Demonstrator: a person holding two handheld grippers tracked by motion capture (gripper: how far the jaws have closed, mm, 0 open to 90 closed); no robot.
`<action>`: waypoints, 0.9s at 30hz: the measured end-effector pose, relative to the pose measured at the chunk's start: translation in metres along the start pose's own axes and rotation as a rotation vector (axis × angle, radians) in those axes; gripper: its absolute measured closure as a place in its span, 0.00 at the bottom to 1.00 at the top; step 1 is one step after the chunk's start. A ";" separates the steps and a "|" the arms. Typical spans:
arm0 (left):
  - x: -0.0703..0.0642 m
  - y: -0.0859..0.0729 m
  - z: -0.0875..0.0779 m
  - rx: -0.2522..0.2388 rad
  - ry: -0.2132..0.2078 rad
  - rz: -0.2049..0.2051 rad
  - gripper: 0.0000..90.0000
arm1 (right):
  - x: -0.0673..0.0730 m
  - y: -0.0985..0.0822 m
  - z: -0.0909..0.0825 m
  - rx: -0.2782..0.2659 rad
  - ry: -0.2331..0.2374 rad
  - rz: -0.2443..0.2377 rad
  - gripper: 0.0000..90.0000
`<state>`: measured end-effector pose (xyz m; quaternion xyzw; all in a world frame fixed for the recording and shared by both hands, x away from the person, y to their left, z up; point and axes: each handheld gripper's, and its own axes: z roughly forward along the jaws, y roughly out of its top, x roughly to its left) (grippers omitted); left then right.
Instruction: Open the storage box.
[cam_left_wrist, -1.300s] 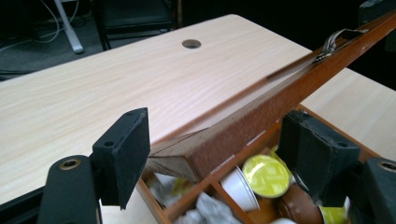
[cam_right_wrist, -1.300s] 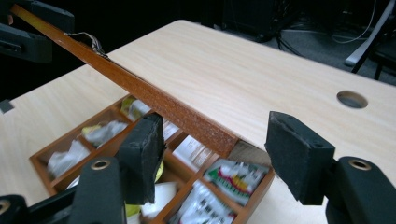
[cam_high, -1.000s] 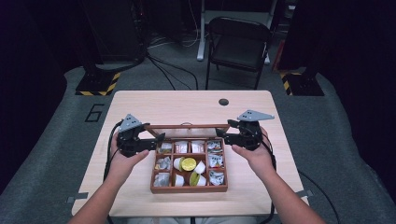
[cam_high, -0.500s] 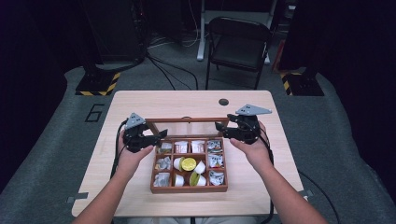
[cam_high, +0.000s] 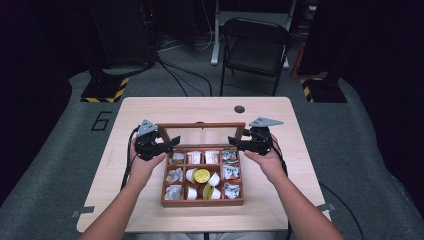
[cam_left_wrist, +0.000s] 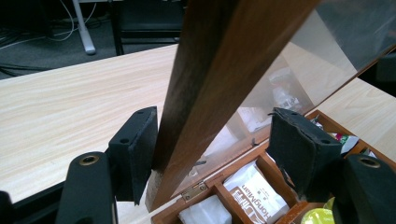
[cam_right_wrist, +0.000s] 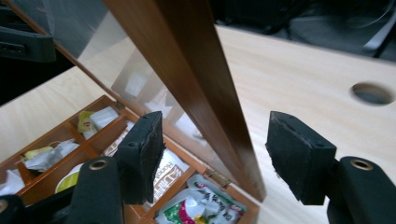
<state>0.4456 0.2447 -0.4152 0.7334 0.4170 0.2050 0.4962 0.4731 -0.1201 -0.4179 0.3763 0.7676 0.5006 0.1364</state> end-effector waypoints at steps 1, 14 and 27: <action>0.000 -0.001 0.001 -0.005 -0.002 -0.010 0.37 | -0.003 -0.002 0.003 0.011 0.009 0.012 0.40; 0.007 -0.012 0.015 0.002 0.003 -0.035 0.36 | -0.009 -0.016 0.020 0.026 -0.012 0.034 0.45; 0.011 -0.018 0.023 0.033 0.002 -0.044 0.37 | -0.009 -0.017 0.023 0.037 -0.031 0.019 0.54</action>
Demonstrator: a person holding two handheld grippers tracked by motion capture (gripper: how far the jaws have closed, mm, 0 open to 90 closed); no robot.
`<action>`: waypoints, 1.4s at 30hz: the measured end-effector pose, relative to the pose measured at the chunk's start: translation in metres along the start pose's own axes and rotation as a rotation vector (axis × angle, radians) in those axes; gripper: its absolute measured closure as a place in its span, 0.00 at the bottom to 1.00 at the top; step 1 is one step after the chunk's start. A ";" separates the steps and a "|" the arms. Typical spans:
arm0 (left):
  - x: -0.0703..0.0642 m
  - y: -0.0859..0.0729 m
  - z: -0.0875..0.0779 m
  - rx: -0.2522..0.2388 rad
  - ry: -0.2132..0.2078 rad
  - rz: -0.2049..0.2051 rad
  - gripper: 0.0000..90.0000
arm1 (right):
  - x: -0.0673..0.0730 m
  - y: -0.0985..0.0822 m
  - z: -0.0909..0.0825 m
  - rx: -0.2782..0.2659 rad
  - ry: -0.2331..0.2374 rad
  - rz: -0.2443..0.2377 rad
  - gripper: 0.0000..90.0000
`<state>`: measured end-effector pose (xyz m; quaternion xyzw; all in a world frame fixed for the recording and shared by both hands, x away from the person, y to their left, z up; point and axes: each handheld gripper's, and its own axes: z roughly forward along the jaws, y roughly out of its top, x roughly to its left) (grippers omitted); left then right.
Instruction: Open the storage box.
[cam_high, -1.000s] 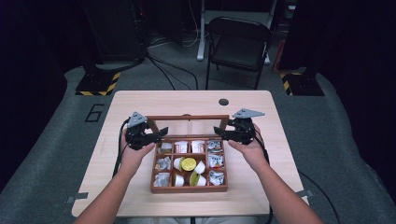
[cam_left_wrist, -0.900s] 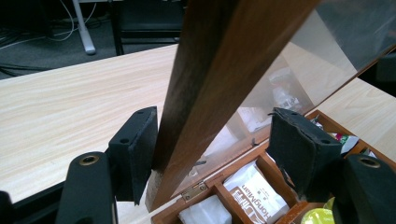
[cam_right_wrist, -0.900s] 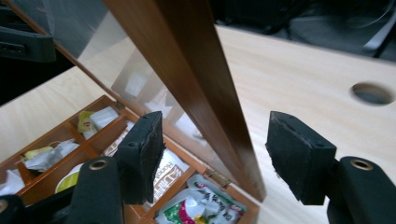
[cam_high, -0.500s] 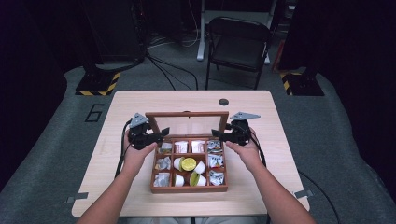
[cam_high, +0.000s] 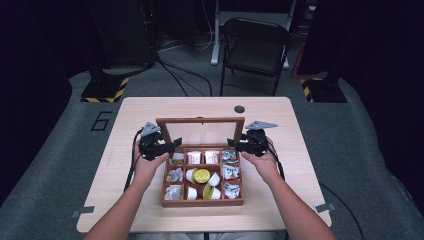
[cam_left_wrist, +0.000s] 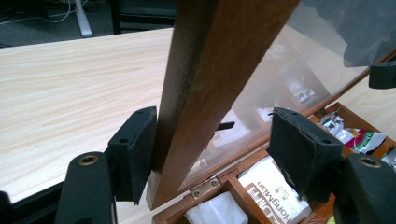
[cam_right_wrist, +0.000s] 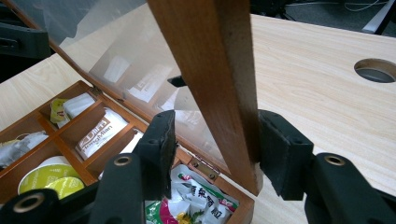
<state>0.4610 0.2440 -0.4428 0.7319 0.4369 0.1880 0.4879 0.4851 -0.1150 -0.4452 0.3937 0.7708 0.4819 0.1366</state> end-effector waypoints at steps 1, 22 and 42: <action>0.000 0.000 0.000 0.000 0.001 0.003 0.37 | 0.000 0.000 0.000 0.001 -0.003 -0.001 0.54; 0.003 -0.013 0.015 0.007 0.001 -0.035 0.35 | -0.004 -0.014 0.013 0.002 -0.005 0.048 0.50; 0.010 -0.019 0.024 0.017 -0.004 -0.062 0.35 | -0.007 -0.016 0.019 0.008 -0.016 0.043 0.53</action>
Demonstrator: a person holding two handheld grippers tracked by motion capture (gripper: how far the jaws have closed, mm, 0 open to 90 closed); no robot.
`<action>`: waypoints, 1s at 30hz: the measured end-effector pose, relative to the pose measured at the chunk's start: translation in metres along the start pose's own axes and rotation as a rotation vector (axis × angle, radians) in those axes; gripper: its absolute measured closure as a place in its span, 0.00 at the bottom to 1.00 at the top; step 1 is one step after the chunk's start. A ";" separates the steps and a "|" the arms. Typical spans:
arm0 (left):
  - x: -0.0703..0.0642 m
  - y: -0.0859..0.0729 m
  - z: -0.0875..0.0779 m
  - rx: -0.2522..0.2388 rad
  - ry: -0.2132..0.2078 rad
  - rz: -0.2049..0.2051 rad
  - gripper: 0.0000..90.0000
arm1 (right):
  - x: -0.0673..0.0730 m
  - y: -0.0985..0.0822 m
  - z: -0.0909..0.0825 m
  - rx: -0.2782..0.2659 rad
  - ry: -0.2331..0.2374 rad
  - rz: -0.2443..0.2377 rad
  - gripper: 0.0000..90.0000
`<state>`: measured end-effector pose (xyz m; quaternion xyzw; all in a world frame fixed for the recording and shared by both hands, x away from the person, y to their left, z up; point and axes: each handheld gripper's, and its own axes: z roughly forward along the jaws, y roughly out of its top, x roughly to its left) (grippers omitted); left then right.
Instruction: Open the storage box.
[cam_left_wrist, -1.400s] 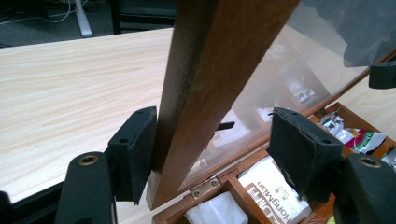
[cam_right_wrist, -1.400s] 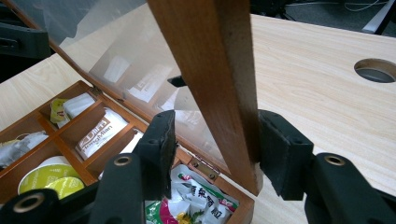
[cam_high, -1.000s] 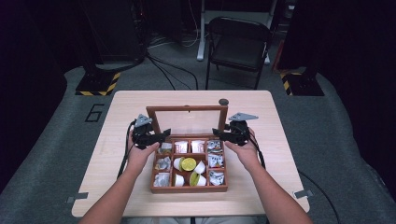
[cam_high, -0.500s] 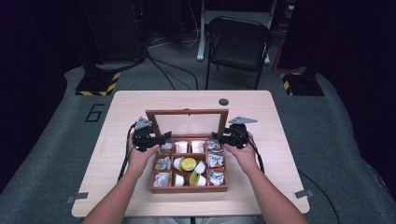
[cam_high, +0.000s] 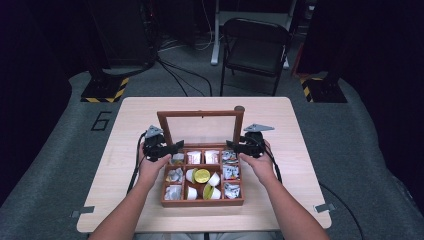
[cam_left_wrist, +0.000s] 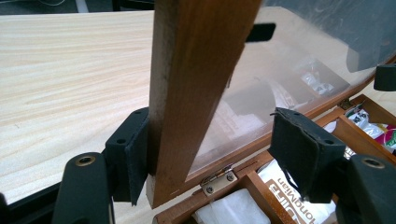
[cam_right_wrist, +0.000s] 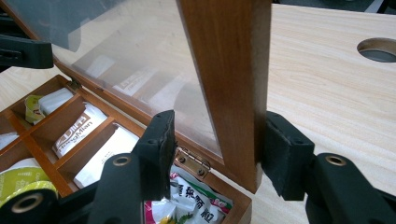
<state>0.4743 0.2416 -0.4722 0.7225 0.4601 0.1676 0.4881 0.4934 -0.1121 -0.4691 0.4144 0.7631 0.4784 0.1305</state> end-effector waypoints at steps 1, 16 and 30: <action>0.000 0.000 0.000 0.002 -0.002 -0.002 0.35 | -0.001 0.000 0.000 -0.001 0.005 0.002 0.53; 0.001 0.001 0.008 -0.008 0.039 -0.022 0.36 | -0.002 0.001 0.007 -0.010 -0.031 0.033 0.55; 0.008 0.005 0.023 0.035 0.074 -0.049 0.37 | -0.006 0.003 0.017 0.011 -0.060 0.099 0.57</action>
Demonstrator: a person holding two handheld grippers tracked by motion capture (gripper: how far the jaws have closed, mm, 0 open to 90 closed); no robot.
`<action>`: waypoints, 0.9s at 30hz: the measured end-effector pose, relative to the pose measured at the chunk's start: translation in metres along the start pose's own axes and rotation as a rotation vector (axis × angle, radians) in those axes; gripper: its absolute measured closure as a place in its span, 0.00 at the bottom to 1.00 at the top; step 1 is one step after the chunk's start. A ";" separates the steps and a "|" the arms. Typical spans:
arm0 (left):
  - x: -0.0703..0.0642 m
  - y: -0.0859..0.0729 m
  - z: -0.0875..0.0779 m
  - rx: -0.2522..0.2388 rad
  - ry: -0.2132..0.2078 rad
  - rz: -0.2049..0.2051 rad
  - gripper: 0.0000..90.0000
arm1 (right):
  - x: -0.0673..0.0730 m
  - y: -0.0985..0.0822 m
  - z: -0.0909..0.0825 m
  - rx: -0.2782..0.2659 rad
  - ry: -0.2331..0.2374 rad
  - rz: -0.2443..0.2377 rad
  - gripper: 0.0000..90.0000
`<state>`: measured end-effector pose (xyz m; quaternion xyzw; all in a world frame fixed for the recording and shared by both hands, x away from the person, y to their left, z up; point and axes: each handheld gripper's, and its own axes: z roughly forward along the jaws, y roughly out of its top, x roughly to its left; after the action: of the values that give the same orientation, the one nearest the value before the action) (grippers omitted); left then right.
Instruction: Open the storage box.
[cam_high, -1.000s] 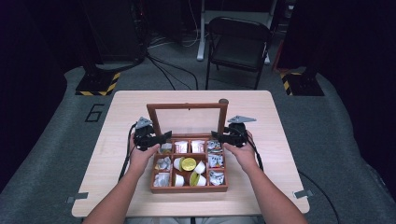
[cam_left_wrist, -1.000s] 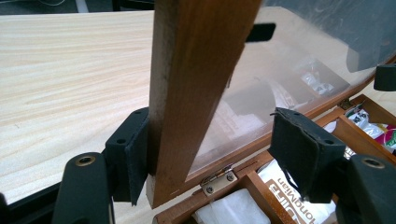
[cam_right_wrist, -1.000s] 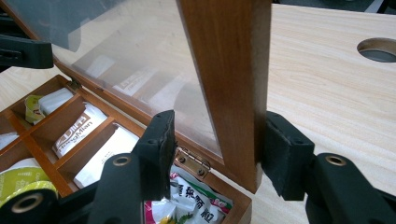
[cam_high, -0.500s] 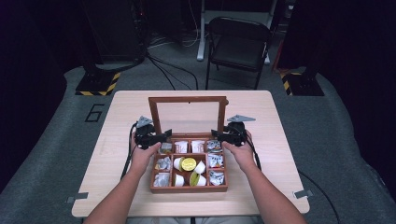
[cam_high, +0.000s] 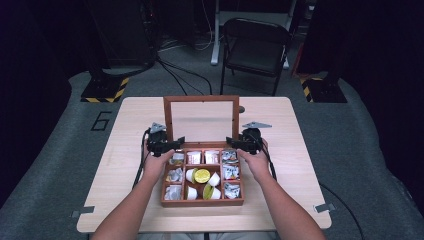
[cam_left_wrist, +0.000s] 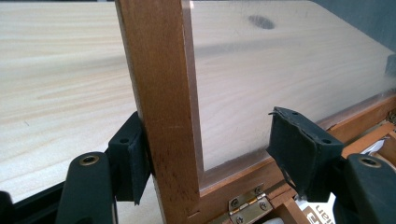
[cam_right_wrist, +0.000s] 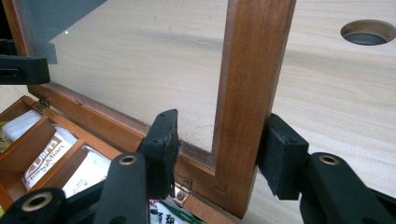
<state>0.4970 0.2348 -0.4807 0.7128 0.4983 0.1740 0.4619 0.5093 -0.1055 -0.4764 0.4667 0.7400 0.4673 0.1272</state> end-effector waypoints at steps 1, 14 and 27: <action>0.000 0.001 0.001 0.008 0.000 -0.005 0.37 | -0.001 0.000 0.001 0.002 -0.002 -0.004 0.57; 0.007 0.000 0.005 0.030 -0.027 -0.051 0.37 | -0.004 0.002 0.005 0.023 0.001 0.039 0.56; 0.016 -0.003 0.013 0.050 -0.061 -0.139 0.36 | -0.012 0.000 0.011 0.047 0.020 0.121 0.54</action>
<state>0.5113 0.2424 -0.4928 0.6928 0.5365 0.1069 0.4699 0.5219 -0.1088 -0.4851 0.5089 0.7224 0.4612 0.0801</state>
